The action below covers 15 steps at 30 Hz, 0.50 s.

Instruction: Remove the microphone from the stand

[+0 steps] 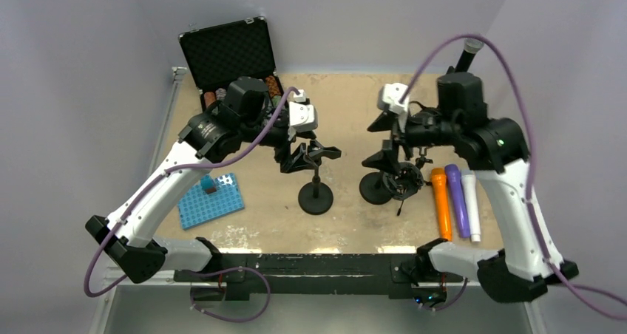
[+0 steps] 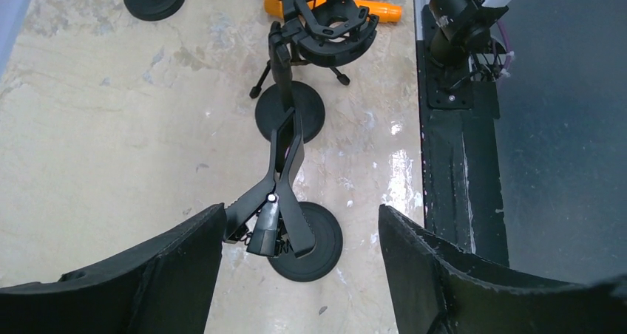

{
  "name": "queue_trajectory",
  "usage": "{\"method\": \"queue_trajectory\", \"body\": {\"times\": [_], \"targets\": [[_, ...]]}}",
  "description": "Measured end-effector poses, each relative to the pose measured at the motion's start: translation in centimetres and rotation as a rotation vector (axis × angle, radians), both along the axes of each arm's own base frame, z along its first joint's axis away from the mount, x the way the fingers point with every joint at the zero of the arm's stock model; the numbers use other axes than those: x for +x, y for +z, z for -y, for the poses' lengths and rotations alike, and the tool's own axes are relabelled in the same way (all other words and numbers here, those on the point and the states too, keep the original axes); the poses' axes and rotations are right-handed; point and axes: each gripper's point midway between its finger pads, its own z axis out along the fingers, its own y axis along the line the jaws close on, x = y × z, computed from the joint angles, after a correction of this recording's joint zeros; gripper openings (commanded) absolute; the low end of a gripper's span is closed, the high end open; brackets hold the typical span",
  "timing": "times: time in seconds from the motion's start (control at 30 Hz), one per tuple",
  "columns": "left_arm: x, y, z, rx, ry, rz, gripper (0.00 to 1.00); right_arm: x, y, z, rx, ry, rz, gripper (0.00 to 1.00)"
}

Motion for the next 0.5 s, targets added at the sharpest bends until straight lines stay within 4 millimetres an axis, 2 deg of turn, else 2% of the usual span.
{"method": "queue_trajectory", "body": {"times": [0.1, 0.23, 0.5], "targets": [[0.2, 0.0, 0.0, -0.002, 0.030, -0.024, 0.76, 1.4, -2.1, -2.3, -0.055, 0.067, -0.043, 0.89], [0.6, -0.5, 0.0, -0.007, 0.054, -0.028, 0.74, 2.0, -3.6, -4.1, -0.074, 0.118, -0.046, 0.85], [0.5, -0.4, 0.1, -0.052, 0.068, -0.063, 0.59, 3.3, -5.0, -6.7, -0.073, 0.163, -0.056, 0.76]]}}
